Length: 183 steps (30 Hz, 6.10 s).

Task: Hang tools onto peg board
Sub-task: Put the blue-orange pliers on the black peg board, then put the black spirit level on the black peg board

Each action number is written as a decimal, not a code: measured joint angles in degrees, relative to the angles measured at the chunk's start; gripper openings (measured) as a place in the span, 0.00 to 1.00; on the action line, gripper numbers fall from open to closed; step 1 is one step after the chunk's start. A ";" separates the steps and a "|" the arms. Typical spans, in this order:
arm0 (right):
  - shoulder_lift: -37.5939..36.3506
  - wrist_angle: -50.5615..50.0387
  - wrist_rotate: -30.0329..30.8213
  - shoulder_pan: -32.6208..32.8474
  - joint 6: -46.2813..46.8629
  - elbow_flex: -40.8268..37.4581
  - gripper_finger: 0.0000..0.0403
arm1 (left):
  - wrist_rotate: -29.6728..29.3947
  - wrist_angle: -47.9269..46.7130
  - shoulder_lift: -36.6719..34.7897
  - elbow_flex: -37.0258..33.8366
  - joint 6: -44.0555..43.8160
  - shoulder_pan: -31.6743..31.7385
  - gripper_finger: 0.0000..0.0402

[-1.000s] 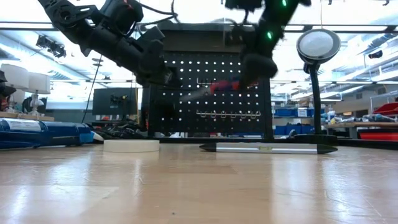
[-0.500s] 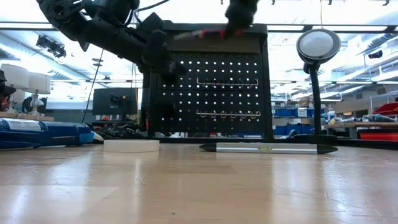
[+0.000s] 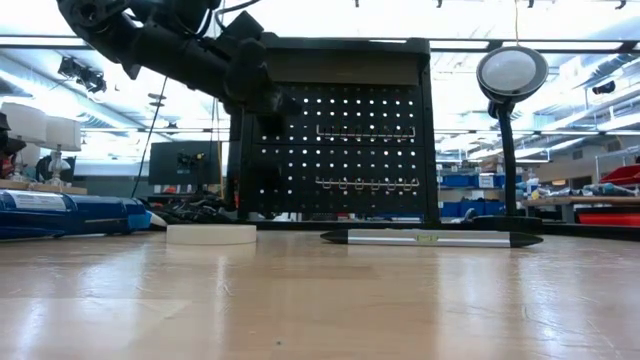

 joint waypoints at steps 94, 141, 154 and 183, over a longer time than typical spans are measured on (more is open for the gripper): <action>3.91 7.93 -25.91 -19.46 20.48 -0.18 0.27 | 1.68 -0.06 0.00 -0.02 -0.80 -0.54 0.19; -1.43 -5.96 -21.27 -10.32 7.96 -0.12 0.49 | 2.07 -1.59 0.03 -0.07 -3.51 -0.54 0.19; -1.45 -1.39 -19.80 -5.65 -6.22 -4.97 0.48 | -2.08 1.14 0.04 -0.04 -1.70 -0.37 0.19; -1.36 -10.37 -33.05 -2.70 1.77 -22.48 0.32 | -1.89 -0.89 0.02 -0.04 0.00 -0.71 0.19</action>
